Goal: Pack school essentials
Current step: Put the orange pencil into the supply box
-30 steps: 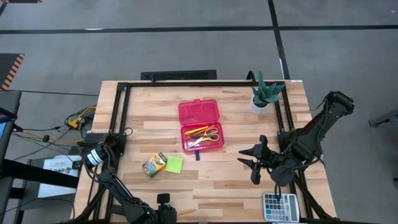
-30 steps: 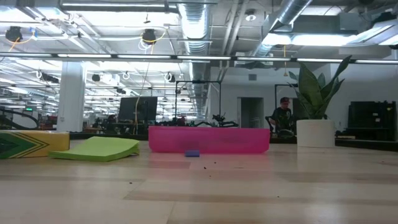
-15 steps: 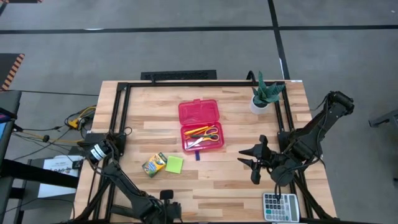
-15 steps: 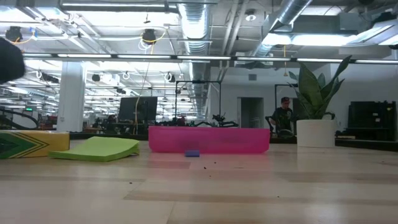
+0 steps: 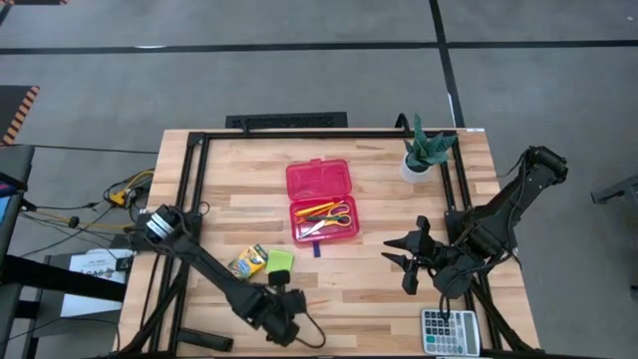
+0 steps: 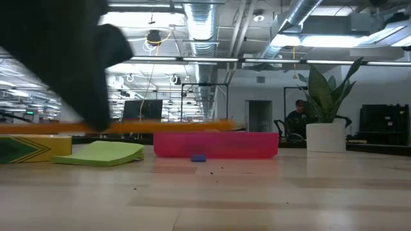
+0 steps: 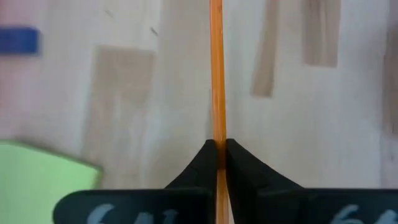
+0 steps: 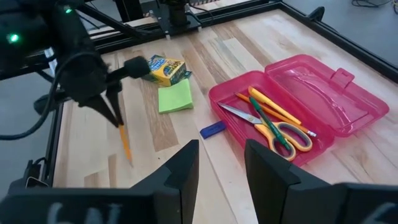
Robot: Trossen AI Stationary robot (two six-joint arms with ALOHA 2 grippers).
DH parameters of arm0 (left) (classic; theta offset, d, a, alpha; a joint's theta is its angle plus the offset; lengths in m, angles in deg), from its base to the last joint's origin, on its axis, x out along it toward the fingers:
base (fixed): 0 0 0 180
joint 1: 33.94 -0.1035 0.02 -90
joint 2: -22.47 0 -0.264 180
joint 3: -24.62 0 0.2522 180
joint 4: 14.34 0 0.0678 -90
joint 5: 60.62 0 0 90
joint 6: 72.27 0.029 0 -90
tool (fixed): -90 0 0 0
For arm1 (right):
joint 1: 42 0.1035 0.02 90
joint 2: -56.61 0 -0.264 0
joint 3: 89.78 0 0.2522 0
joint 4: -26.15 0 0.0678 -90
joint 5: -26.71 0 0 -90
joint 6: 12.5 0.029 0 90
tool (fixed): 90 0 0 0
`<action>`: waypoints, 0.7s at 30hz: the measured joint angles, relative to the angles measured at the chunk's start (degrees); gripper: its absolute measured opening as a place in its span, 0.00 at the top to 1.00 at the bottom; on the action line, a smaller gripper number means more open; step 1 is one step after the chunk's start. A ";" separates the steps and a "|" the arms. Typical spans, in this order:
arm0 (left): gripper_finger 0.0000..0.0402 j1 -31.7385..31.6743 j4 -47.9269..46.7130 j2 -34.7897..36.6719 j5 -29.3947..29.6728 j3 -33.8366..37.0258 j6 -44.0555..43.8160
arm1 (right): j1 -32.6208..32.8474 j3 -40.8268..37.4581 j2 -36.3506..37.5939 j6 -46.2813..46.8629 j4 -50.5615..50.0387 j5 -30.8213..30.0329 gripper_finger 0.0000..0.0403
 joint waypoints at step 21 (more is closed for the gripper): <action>1.00 -32.41 -6.20 14.79 -2.33 -0.44 31.01 | 1.98 0.00 0.00 0.56 -1.56 -0.06 0.67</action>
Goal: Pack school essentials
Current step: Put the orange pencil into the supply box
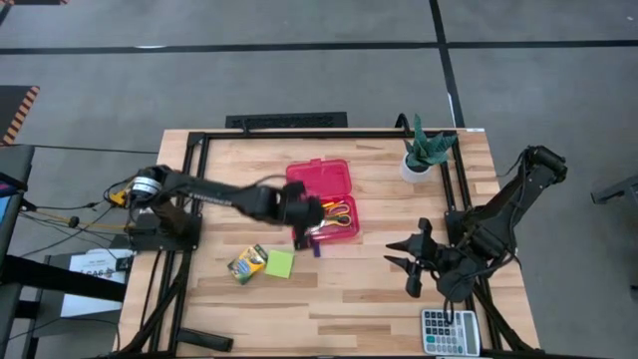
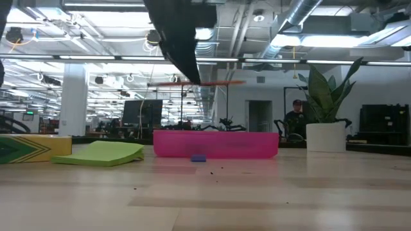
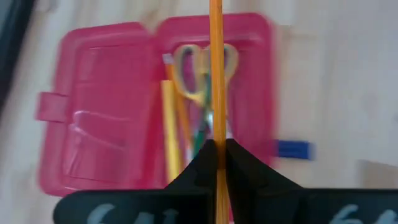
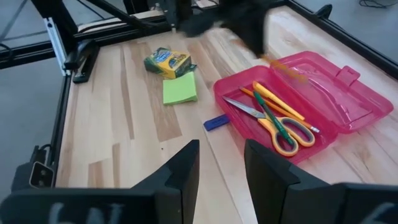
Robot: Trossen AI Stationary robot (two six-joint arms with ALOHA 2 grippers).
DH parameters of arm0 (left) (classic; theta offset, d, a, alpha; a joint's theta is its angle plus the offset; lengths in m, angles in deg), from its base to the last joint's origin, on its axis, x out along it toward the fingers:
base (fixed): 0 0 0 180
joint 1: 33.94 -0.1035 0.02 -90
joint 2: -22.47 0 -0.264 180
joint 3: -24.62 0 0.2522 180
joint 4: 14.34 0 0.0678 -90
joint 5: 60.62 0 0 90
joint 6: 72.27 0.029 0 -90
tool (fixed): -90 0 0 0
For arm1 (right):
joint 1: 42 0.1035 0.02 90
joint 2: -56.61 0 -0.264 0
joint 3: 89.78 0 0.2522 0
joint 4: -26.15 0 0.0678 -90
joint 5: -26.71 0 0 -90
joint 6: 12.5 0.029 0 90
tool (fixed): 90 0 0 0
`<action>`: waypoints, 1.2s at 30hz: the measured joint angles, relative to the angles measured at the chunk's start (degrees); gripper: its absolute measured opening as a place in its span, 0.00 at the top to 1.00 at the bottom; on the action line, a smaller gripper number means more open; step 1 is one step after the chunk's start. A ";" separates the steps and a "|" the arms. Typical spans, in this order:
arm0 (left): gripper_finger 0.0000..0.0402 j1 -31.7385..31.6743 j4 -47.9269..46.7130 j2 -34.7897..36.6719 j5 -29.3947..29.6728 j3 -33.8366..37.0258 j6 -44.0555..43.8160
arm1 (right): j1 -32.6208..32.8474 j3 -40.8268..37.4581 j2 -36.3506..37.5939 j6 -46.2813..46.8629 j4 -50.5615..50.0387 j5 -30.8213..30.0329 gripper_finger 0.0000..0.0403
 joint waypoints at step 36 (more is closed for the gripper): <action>0.94 -10.21 7.59 -11.36 -5.79 -0.48 10.55 | 0.63 0.00 -0.02 3.01 -4.48 0.15 0.67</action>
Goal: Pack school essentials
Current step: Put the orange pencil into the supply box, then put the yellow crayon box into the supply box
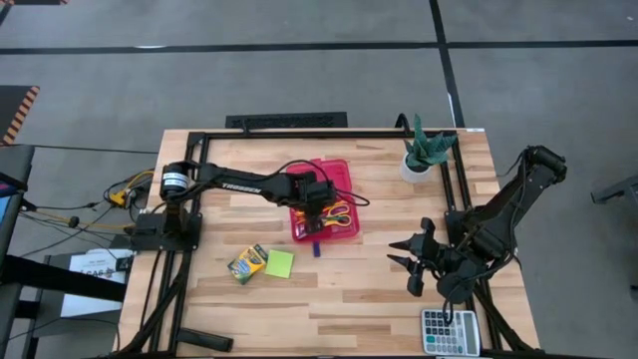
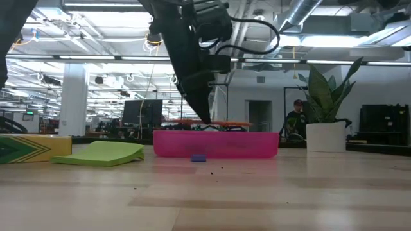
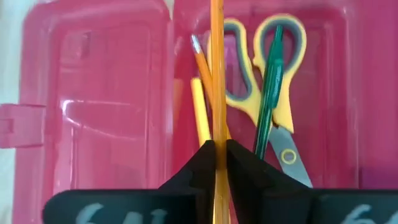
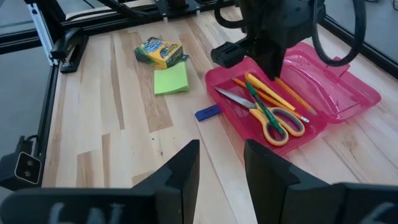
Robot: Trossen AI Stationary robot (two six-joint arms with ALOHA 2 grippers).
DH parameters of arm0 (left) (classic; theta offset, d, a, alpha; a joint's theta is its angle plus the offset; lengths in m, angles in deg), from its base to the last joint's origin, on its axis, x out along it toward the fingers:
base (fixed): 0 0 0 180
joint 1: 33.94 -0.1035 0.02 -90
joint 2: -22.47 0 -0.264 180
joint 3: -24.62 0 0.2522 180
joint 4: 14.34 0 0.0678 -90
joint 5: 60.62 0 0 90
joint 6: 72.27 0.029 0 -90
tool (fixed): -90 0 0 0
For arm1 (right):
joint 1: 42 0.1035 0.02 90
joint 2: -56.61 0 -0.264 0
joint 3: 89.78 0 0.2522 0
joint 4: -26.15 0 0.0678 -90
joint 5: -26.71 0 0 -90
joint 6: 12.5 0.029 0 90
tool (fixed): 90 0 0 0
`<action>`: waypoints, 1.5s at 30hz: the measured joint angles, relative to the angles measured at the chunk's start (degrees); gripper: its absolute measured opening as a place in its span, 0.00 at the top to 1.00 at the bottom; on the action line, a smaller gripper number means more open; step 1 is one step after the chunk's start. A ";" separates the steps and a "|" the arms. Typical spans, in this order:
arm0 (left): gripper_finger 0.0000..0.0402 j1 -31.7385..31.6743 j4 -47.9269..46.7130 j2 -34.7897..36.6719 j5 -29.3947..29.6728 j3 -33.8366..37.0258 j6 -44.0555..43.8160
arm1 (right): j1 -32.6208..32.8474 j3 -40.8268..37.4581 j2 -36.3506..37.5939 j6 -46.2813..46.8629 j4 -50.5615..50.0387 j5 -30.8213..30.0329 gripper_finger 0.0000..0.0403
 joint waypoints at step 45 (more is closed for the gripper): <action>0.29 40.09 -15.54 26.51 -1.59 25.99 -58.55 | 0.06 0.00 0.02 -0.08 0.03 0.00 0.66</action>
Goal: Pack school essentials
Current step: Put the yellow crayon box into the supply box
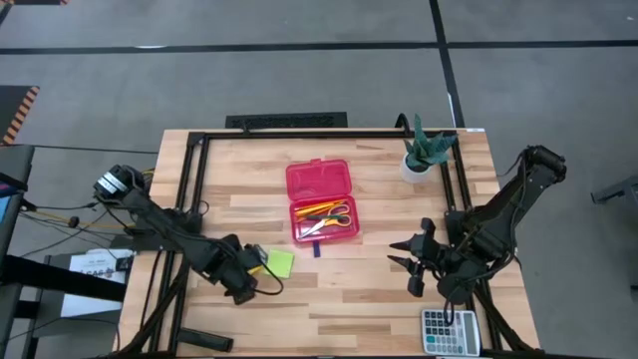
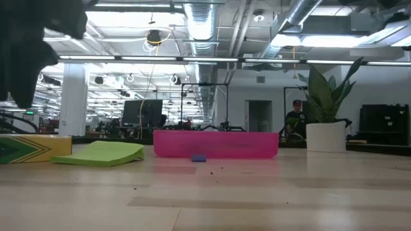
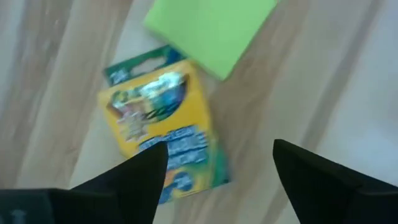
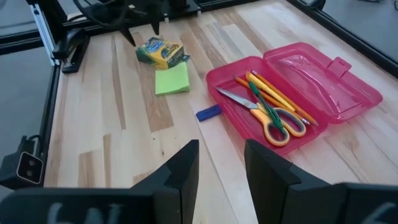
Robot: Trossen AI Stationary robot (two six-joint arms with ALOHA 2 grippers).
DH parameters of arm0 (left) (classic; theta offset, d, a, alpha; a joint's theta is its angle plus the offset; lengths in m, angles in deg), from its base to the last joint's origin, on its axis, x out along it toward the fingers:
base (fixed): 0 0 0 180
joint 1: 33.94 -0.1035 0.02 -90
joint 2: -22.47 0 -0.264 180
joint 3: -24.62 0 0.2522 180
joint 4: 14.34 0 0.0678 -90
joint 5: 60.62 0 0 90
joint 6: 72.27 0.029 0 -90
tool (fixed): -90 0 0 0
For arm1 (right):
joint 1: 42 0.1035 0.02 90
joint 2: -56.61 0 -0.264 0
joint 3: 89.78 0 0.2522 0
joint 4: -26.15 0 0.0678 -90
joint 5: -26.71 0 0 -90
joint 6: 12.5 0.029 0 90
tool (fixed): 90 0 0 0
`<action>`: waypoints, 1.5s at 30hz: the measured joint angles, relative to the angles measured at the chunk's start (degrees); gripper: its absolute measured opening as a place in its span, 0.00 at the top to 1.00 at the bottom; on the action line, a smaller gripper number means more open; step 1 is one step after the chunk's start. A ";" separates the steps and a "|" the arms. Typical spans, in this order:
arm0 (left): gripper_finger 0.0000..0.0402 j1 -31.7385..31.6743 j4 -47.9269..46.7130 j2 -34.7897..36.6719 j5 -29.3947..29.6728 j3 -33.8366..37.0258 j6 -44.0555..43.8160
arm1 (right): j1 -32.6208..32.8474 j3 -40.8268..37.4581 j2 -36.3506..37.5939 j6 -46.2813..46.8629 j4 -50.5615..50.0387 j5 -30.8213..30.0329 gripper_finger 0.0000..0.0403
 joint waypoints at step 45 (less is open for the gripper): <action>0.80 -1.95 8.42 -0.13 -1.64 9.47 -3.37 | -0.42 0.00 0.00 0.02 0.47 0.02 0.67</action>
